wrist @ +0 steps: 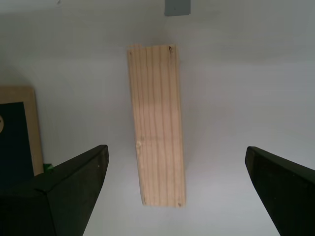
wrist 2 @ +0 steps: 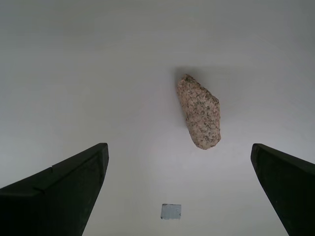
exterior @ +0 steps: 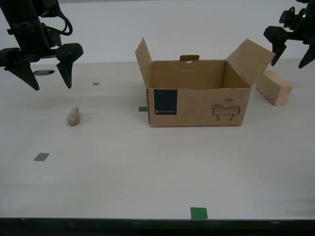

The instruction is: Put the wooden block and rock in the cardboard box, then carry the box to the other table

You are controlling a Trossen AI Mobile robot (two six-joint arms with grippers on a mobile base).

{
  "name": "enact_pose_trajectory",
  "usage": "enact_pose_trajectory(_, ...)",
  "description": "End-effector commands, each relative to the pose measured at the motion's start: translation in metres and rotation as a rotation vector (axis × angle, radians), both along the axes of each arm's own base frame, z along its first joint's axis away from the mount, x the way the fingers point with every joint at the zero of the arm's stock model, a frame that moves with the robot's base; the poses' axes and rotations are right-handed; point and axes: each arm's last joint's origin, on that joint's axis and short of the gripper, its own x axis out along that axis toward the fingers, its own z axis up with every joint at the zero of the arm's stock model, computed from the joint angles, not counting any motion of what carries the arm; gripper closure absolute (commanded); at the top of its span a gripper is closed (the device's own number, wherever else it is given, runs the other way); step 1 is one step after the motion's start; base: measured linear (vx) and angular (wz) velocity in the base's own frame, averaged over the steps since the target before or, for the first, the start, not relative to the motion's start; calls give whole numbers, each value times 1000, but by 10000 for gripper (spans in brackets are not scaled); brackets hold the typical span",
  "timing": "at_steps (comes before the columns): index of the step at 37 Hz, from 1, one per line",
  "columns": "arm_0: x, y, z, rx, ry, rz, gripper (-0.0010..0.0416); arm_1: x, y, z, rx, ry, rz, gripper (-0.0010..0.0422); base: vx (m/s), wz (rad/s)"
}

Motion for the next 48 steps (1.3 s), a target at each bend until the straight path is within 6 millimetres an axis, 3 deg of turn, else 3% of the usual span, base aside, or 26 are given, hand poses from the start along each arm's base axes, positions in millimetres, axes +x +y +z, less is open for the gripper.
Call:
enact_pose_trajectory(1,8,3,-11,5,17,16,18,0,0,0,-4,-4,7,16,0,0)
enact_pose_trajectory(19,32,30,-60,6,91,98,18,2,-2,0,-8,-20,34,16,0,0)
enact_pose_trajectory(39,33,30,-60,-9,78,95,18,11,-27,3,-41,-154,36,16,0,0)
enact_pose_trajectory(48,33,30,-60,-9,79,95,19,10,-37,1,33,-190,57,16,0,0)
